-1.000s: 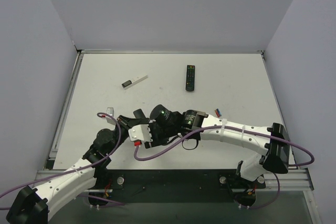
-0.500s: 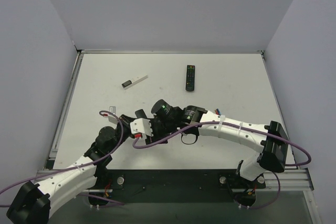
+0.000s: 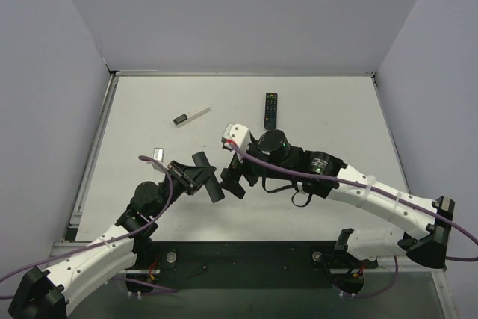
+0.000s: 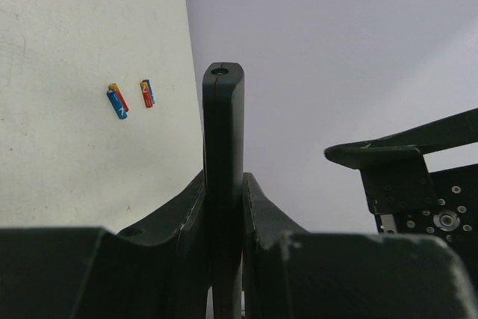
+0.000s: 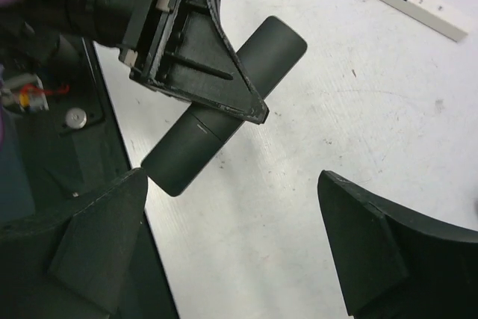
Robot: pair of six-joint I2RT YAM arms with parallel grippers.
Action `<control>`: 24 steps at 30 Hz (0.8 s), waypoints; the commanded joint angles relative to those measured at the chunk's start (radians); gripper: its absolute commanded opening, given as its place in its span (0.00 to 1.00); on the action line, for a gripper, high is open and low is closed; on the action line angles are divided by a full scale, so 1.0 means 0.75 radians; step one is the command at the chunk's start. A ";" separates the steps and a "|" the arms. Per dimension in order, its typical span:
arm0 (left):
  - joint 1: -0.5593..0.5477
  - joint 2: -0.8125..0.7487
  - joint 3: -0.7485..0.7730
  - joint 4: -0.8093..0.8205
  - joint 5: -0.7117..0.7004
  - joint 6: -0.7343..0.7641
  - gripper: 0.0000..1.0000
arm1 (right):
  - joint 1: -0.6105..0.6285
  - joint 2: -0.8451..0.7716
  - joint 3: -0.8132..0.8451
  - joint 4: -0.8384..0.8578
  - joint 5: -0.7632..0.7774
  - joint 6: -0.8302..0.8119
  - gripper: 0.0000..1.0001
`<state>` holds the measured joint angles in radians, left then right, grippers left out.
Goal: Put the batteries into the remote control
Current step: Load the battery cover into the remote control, then turn over the remote control at the center of the board.
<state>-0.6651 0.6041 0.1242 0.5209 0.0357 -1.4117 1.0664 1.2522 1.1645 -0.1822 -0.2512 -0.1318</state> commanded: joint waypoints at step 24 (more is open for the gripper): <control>0.001 0.005 0.176 -0.290 -0.121 0.281 0.00 | 0.124 0.404 0.102 -0.031 0.208 0.611 0.76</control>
<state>-0.6651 0.6163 0.2008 0.3080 -0.0368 -1.2369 1.1591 1.5364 1.2118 -0.2279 -0.0647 0.3157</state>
